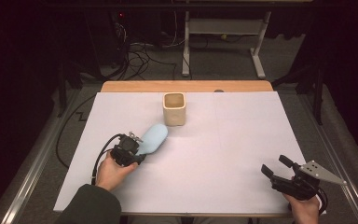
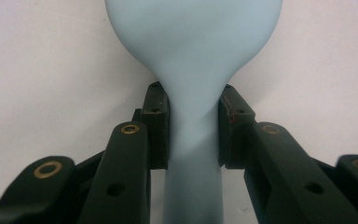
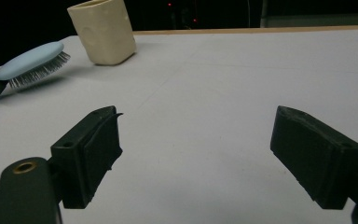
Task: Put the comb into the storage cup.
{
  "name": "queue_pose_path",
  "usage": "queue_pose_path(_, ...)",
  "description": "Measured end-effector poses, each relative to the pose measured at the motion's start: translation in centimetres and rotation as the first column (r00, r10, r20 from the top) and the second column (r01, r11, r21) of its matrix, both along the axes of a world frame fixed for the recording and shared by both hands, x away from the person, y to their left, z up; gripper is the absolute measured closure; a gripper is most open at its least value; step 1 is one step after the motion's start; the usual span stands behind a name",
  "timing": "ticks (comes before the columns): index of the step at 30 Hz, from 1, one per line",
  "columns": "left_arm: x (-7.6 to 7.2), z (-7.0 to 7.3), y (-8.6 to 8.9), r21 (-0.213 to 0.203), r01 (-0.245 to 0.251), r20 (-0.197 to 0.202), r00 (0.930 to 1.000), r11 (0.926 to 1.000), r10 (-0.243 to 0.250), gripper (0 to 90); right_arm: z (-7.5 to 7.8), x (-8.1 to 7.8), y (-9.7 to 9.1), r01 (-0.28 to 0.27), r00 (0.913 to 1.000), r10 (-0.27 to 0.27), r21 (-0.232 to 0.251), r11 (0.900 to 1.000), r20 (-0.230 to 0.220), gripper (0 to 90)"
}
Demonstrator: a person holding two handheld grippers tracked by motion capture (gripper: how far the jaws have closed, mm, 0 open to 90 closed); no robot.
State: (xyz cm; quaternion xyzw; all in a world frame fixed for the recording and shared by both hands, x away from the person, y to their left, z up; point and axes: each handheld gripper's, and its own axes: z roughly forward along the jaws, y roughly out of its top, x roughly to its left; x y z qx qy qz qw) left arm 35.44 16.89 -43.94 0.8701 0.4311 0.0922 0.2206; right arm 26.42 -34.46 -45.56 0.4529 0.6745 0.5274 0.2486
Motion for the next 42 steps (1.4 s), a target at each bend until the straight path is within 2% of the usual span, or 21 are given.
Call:
queue_pose_path(11,-1.2,0.6,0.4,-0.083,0.024,0.046,0.9987,0.9962,-0.021,69.5,0.0,0.0,0.0,0.001,1.0,-0.001,0.0,1.0,-0.001,16.5)
queue_pose_path(14,-1.6,0.7,0.4,-0.094,0.036,0.056,0.998,0.995,-0.031,69.5,0.0,0.1,0.1,0.003,1.0,-0.003,-0.001,1.0,-0.004,16.5)
queue_pose_path(21,-2.5,0.9,0.3,-0.129,0.062,0.079,0.9955,0.9896,-0.053,69.4,0.0,0.1,0.2,-0.001,1.0,0.001,0.0,1.0,-0.001,16.5)
queue_pose_path(27,-3.3,0.9,0.4,-0.173,0.075,0.086,0.9945,0.9821,-0.061,69.5,0.0,0.1,0.4,-0.004,1.0,0.004,-0.007,1.0,0.0,16.5)
queue_pose_path(33,-4.1,0.8,0.2,-0.181,0.088,0.1,0.9925,0.9795,-0.071,69.4,0.1,0.1,0.5,-0.009,1.0,0.009,-0.011,0.9999,0.0,16.5)
queue_pose_path(42,-4.5,1.1,-0.2,-0.202,0.106,0.118,0.9895,0.9736,-0.084,69.4,0.3,0.2,0.9,-0.024,0.9997,0.024,0.004,0.9997,0.003,16.3)
